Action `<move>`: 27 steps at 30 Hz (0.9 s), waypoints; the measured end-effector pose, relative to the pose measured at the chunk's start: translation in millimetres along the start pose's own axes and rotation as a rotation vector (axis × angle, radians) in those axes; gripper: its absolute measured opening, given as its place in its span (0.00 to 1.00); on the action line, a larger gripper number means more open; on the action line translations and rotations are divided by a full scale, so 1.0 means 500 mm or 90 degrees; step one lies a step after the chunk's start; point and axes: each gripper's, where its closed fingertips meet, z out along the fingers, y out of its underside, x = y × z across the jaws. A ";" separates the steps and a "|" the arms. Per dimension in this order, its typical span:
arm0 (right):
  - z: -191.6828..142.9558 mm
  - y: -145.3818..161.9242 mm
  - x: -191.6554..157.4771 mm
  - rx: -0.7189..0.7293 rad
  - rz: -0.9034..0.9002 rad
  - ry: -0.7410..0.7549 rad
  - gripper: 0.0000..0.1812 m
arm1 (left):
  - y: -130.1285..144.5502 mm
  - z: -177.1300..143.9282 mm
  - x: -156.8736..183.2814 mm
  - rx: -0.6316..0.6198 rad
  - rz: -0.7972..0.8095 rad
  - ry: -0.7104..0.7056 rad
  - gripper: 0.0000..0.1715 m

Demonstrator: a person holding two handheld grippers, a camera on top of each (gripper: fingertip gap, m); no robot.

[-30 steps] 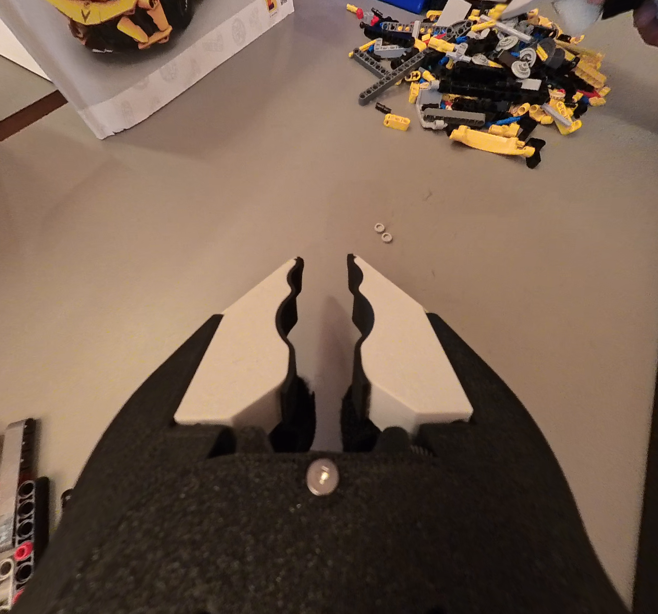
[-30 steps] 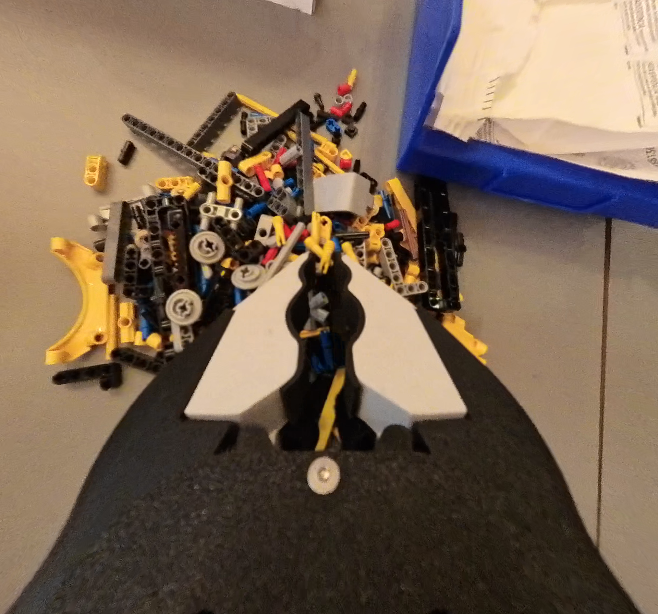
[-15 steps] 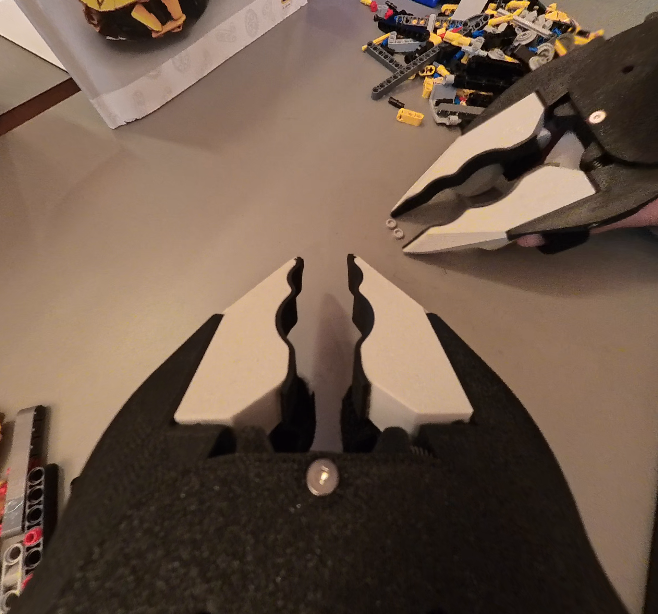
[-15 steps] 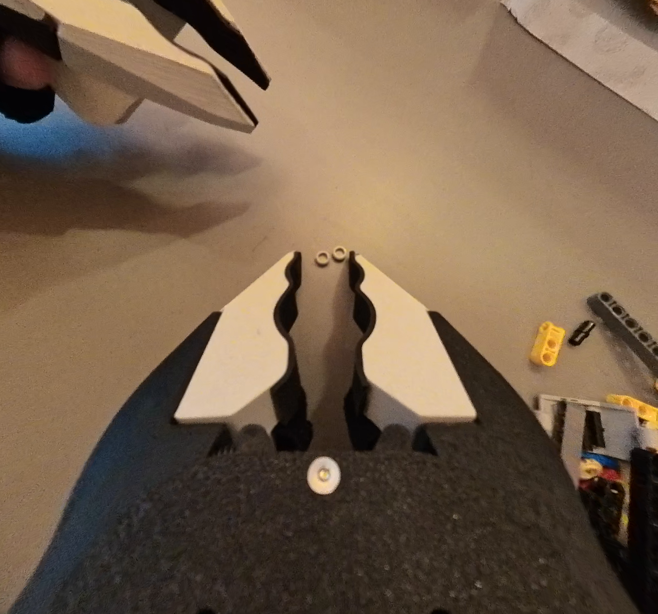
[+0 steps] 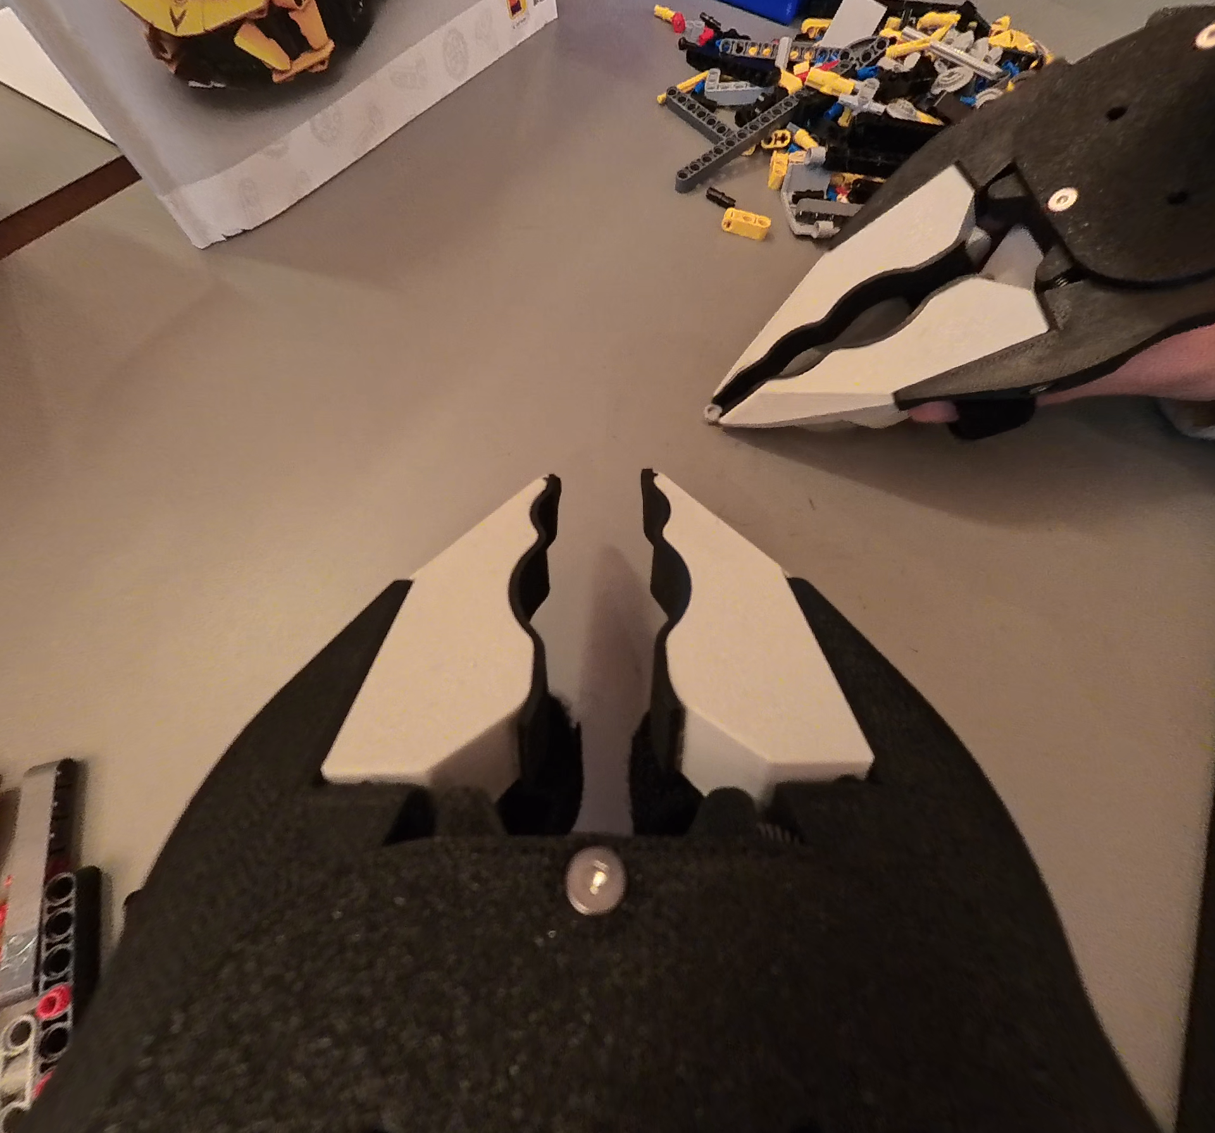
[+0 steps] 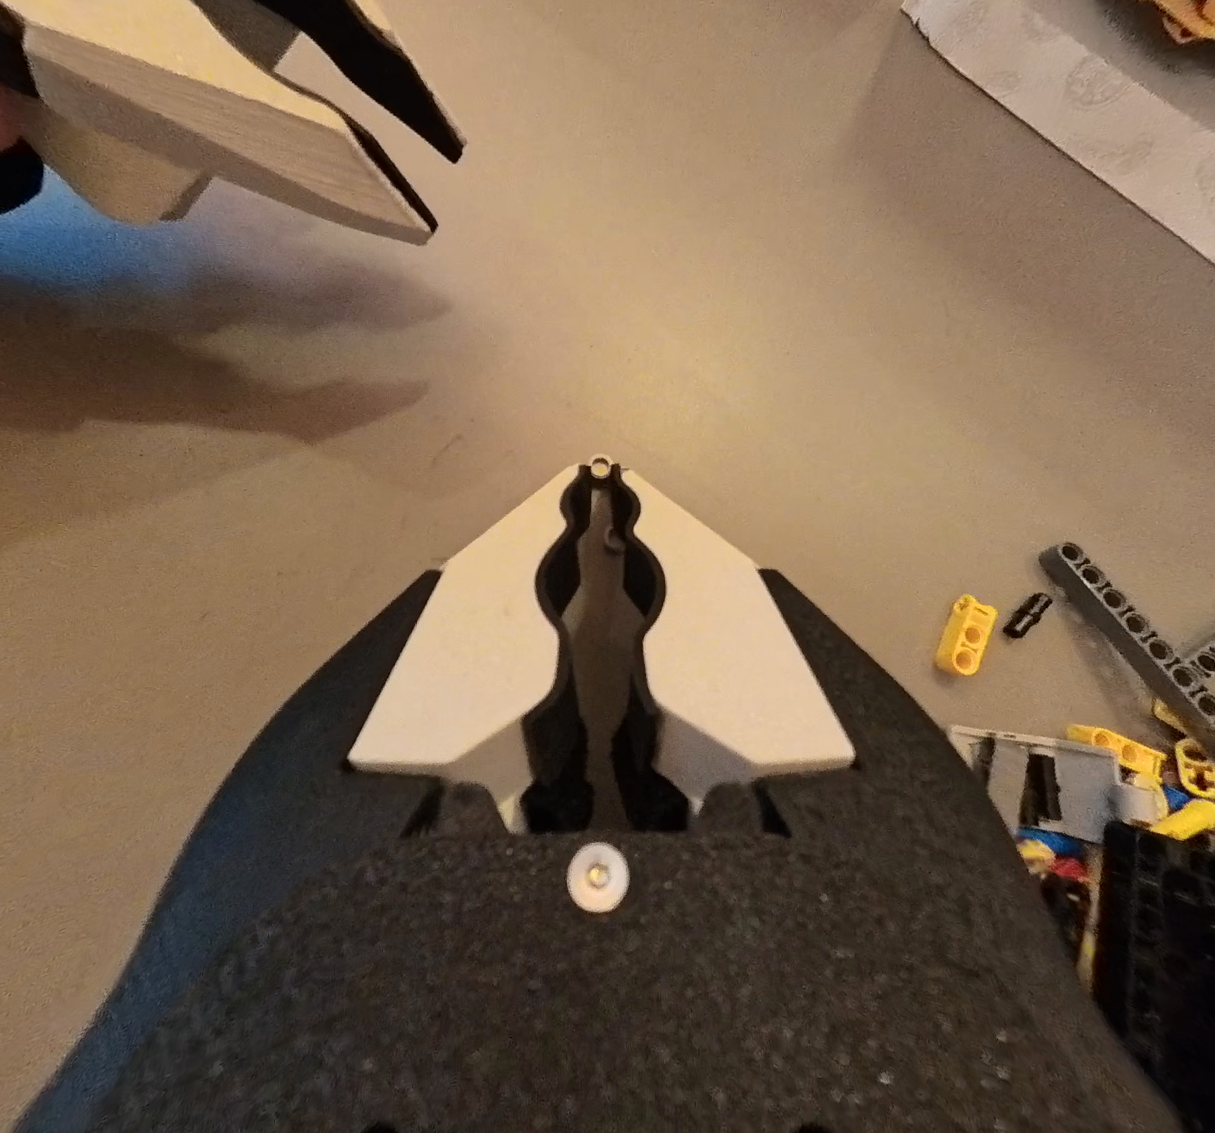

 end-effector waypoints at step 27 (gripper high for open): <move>-0.064 -0.030 0.219 0.033 0.111 0.147 0.15 | 0.019 0.016 0.005 -0.025 0.012 -0.001 0.15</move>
